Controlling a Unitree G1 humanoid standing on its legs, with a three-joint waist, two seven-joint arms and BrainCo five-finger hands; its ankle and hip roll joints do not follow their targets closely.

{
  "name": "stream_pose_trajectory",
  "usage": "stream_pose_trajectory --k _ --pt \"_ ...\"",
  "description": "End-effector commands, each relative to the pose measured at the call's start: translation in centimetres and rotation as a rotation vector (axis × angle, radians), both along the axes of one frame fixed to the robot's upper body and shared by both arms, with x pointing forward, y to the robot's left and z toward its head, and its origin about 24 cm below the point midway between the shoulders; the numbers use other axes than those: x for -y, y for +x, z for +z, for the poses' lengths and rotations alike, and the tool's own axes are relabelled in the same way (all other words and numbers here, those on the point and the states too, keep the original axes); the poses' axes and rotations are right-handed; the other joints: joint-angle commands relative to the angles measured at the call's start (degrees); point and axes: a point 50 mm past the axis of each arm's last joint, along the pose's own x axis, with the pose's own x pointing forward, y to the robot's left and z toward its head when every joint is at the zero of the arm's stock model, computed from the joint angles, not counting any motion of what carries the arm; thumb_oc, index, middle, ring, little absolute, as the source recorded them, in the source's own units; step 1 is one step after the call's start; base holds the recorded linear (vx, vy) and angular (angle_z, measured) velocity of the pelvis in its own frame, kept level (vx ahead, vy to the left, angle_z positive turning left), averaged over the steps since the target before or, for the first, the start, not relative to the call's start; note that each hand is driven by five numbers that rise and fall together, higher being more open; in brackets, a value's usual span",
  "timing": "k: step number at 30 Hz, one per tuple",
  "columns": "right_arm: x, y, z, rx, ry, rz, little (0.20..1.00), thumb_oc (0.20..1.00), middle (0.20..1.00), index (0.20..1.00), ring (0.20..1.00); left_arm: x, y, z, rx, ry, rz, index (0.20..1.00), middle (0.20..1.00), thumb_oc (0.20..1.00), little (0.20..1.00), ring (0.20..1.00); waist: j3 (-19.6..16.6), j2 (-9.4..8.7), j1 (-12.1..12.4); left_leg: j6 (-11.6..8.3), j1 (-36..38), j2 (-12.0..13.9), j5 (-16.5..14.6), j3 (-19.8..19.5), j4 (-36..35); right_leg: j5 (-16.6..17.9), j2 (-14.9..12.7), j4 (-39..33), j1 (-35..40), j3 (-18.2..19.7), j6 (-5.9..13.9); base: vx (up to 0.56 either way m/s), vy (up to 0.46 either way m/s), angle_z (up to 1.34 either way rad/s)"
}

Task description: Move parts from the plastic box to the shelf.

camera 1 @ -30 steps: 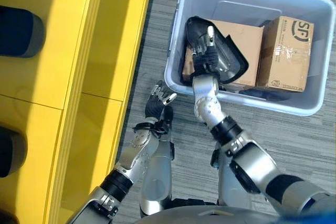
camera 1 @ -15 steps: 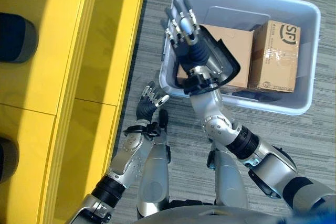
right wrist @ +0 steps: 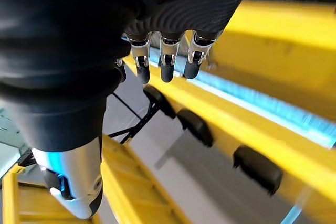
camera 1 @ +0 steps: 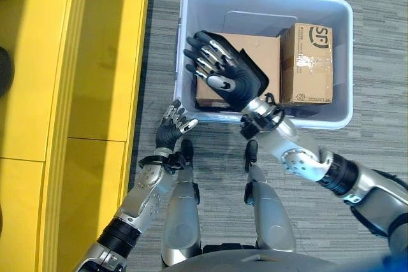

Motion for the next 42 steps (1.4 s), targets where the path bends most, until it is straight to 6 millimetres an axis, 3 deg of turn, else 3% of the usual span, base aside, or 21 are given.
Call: stream_pose_trajectory --k 1,6,10,11,13,16,20,26,28,29,30,31,34,36,42 --pt "1.0 -1.2 4.9 0.345 0.005 -0.002 1.000 1.000 1.000 1.000 1.000 -1.1 -0.9 2.1 0.132 0.048 -0.030 1.000 1.000 1.000 1.000 1.000 -1.44 -1.80 0.14 -0.74 2.88 1.94 -4.15 -0.16 1.54 -6.35 -3.75 7.52 1.23 -2.48 3.82 0.03 -0.026 -0.13" --pt "3.6 0.8 6.0 0.572 -0.141 -0.295 1.000 1.000 1.000 1.000 1.000 -1.1 -1.0 1.2 0.119 0.054 -0.065 1.000 1.000 1.000 1.000 1.000 -2.08 -1.14 -0.05 -0.96 3.45 2.35 -4.04 -0.01 1.37 -6.78 -3.35 8.06 1.26 -2.37 3.79 0.03 -0.032 -0.13" --pt "4.5 1.5 7.4 0.781 -0.284 -0.475 1.000 1.000 1.000 1.000 1.000 -0.8 -1.0 1.1 0.124 0.040 -0.082 1.000 1.000 1.000 1.000 1.000 -2.20 -0.46 0.12 -0.97 3.72 2.48 -4.05 -0.02 1.22 -7.09 -3.23 8.28 1.29 -2.43 3.75 0.03 -0.020 -0.05" --pt "5.2 2.0 8.5 0.979 -0.432 -0.642 1.000 1.000 1.000 1.000 1.000 -0.7 -0.9 1.2 0.140 0.041 -0.093 1.000 1.000 1.000 1.000 1.000 -2.17 -0.04 0.33 -0.93 3.76 2.59 -4.05 -0.06 1.23 -7.22 -3.12 8.54 1.10 -2.33 3.73 0.02 -0.018 -0.04" --pt "5.3 2.8 9.4 1.138 -0.578 -0.743 1.000 1.000 1.000 1.000 1.000 -0.6 -0.8 1.4 0.159 0.039 -0.099 1.000 1.000 1.000 1.000 1.000 -1.75 0.29 0.69 -0.92 3.96 2.69 -4.28 -0.08 1.36 -7.71 -3.01 9.16 0.97 -2.13 3.65 0.02 -0.011 -0.01" --pt "5.2 2.8 10.9 1.258 -0.624 -0.798 1.000 1.000 1.000 1.000 1.000 -0.3 -0.6 1.6 0.173 0.022 -0.101 1.000 1.000 1.000 1.000 1.000 -1.35 0.67 0.91 -0.83 3.39 2.63 -4.19 -0.06 1.62 -7.65 -2.96 9.60 0.13 -1.97 3.52 0.00 0.000 0.00" --pt "5.4 3.6 11.1 1.359 -0.750 -0.855 1.000 1.000 1.000 1.000 1.000 -0.2 -0.4 1.7 0.180 0.017 -0.100 1.000 1.000 1.000 1.000 1.000 -0.77 1.35 1.26 -0.82 2.76 2.46 -4.14 -0.30 2.05 -7.88 -3.18 10.13 -0.34 -2.15 3.47 0.00 -0.004 -0.01" --pt "6.1 5.9 11.5 1.509 -1.055 -0.929 1.000 1.000 1.000 1.000 1.000 -0.2 -0.2 2.0 0.198 0.007 -0.087 1.000 1.000 1.000 1.000 1.000 0.70 2.42 1.98 -0.83 1.17 1.96 -3.92 -0.83 2.57 -7.85 -3.59 10.54 -1.47 -2.42 3.39 -0.01 -0.001 0.03" --pt "7.4 7.4 11.8 1.631 -1.244 -1.068 1.000 1.000 1.000 1.000 1.000 -0.1 0.0 2.2 0.210 0.005 -0.076 1.000 1.000 1.000 1.000 1.000 1.42 2.93 2.60 -0.79 0.37 1.66 -3.85 -1.08 2.77 -7.76 -3.80 10.62 -2.03 -2.57 3.40 0.00 0.000 0.00" --pt "7.4 7.5 11.7 1.635 -1.244 -1.069 1.000 1.000 1.000 1.000 1.000 -0.1 0.0 2.2 0.210 0.004 -0.075 1.000 1.000 1.000 1.000 1.000 1.43 2.98 2.54 -0.79 0.33 1.67 -3.86 -1.09 2.80 -7.76 -3.80 10.65 -2.06 -2.57 3.40 0.00 0.000 0.00" --pt "7.5 8.1 11.9 1.912 -1.494 -1.077 1.000 1.000 1.000 1.000 1.000 -0.2 0.2 2.6 0.229 0.022 -0.074 1.000 1.000 1.000 1.000 1.000 1.90 3.10 3.11 -0.84 -0.01 1.58 -4.16 -1.46 2.82 -8.29 -4.00 10.98 -2.22 -2.72 3.50 -0.02 -0.009 0.04" --pt "7.2 8.1 11.9 1.958 -1.545 -1.039 1.000 1.000 1.000 1.000 1.000 -0.2 0.2 2.7 0.237 0.024 -0.071 1.000 1.000 1.000 1.000 1.000 2.03 3.26 3.18 -0.85 -0.52 1.56 -3.86 -1.55 2.83 -7.99 -4.07 10.88 -2.61 -2.87 3.44 -0.02 -0.009 0.04" --pt "7.2 8.7 11.5 1.966 -1.624 -1.028 1.000 1.000 1.000 1.000 1.000 -0.1 0.4 3.0 0.249 0.017 -0.061 1.000 1.000 1.000 1.000 1.000 2.40 3.57 3.26 -0.82 -1.34 1.35 -3.76 -1.75 3.00 -7.96 -4.26 11.01 -3.09 -3.13 3.45 -0.03 0.001 0.09" --pt "6.9 9.1 11.1 2.078 -1.754 -0.944 1.000 1.000 1.000 1.000 1.000 0.2 0.6 2.9 0.242 0.012 -0.059 1.000 1.000 1.000 1.000 1.000 2.95 3.47 3.57 -0.78 -2.31 1.25 -3.59 -2.15 3.03 -7.96 -4.52 11.11 -3.63 -3.48 3.43 -0.03 0.002 0.11" --pt "9.0 11.2 9.8 2.031 -2.068 -0.820 1.000 1.000 1.000 1.000 1.000 0.3 0.8 2.9 0.244 0.010 -0.069 1.000 1.000 1.000 1.000 1.000 4.04 3.24 4.25 -0.74 -3.91 1.11 -3.16 -3.05 2.94 -7.73 -4.66 11.11 -4.74 -4.08 3.51 -0.02 -0.008 0.09"
